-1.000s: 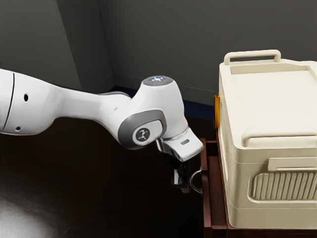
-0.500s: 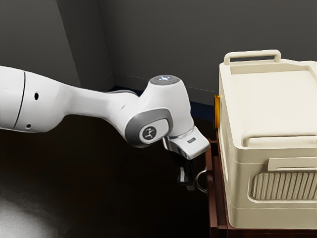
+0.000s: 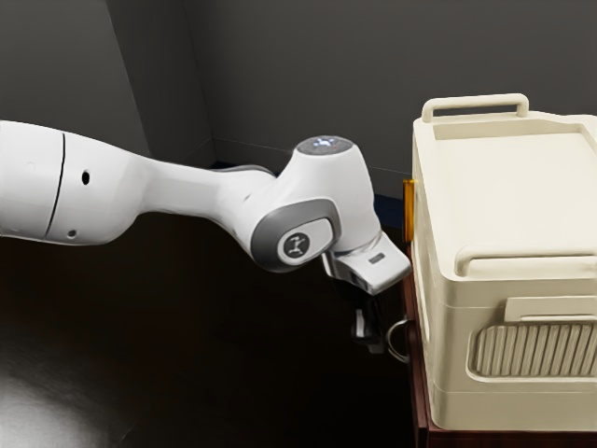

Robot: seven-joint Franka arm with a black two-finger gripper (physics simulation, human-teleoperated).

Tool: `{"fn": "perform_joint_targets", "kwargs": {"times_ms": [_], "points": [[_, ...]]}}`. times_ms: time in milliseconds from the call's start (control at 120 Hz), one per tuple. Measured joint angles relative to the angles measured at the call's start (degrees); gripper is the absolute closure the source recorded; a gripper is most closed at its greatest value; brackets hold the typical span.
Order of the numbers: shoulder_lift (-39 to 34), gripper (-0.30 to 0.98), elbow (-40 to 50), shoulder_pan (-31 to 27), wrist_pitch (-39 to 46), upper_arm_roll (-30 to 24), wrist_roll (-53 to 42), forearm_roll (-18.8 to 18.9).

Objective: Push the drawer handle with one arm to close the drawer

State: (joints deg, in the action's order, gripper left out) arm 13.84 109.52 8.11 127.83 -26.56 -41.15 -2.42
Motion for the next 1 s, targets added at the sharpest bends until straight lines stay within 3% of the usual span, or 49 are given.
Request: {"fn": "perform_joint_targets", "kwargs": {"times_ms": [708, 775, 858, 892, 942, 1000], "points": [[1.7, 0.79, -1.8, 1.2, -0.2, 1.6, 0.1, 0.7], [-3.5, 0.79, 3.3, -1.6, -0.7, 1.9, 0.2, 0.7], [-15.8, 0.79, 7.2, -9.0, -5.5, 1.8, 0.2, 0.8], [-22.5, 0.79, 6.2, -11.7, -9.2, 2.4, 0.2, 0.8], [-29.5, 0.78, 1.4, -11.1, -16.3, 4.2, -0.2, 1.0], [-34.7, 0.65, -2.3, -10.5, -24.3, 7.8, -1.3, 1.1]]}}
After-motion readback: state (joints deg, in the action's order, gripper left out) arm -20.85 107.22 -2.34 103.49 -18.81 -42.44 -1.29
